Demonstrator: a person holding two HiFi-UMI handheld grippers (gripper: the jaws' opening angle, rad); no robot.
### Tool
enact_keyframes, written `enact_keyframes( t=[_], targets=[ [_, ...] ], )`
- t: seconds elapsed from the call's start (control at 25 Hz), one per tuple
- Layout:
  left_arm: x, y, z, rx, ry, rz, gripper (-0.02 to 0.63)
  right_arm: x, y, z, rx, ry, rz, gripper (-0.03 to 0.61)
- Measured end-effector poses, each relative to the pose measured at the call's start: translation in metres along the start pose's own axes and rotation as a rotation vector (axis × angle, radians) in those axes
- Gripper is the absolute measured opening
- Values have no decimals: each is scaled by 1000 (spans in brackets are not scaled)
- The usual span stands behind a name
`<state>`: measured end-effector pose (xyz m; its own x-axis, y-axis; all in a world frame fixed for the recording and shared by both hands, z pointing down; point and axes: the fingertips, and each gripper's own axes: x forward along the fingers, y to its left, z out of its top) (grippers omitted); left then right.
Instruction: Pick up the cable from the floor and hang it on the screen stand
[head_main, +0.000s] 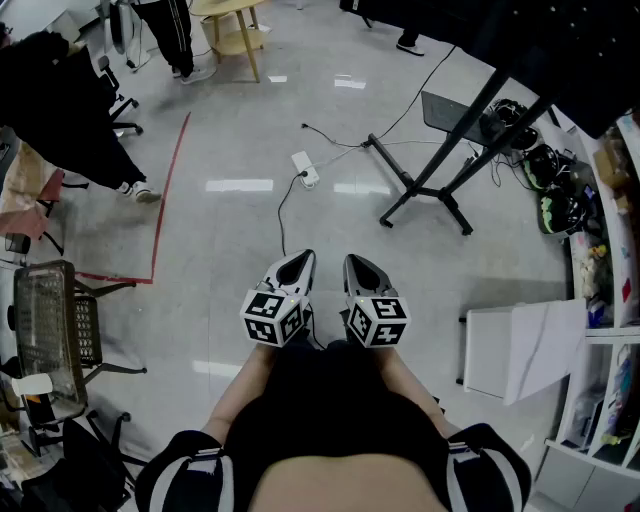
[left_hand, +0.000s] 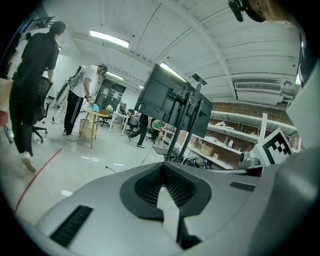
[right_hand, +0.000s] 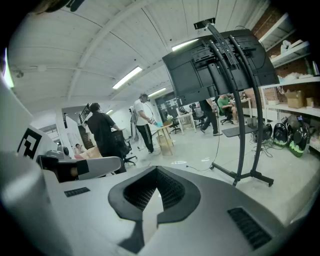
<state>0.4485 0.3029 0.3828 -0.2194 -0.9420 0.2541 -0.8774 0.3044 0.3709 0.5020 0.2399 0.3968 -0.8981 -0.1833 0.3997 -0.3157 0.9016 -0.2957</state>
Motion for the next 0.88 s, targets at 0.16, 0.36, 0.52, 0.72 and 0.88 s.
enact_keyframes(
  t=[0.16, 0.36, 0.52, 0.72, 0.88],
  targets=[
    [-7, 14, 5, 3, 2, -2, 3, 10, 13, 0, 0, 2, -3, 23],
    [-14, 29, 7, 14, 16, -19, 3, 22, 28, 0, 2, 0, -14, 23],
    [-24, 45, 7, 19, 24, -32, 3, 32, 42, -3, 34, -23, -16, 23],
    [-39, 59, 2, 20, 36, -48, 3, 35, 54, -10, 64, -56, -59, 25],
    [-49, 65, -8, 3, 51, -51, 3, 34, 61, -19, 56, -43, -58, 25]
  ],
)
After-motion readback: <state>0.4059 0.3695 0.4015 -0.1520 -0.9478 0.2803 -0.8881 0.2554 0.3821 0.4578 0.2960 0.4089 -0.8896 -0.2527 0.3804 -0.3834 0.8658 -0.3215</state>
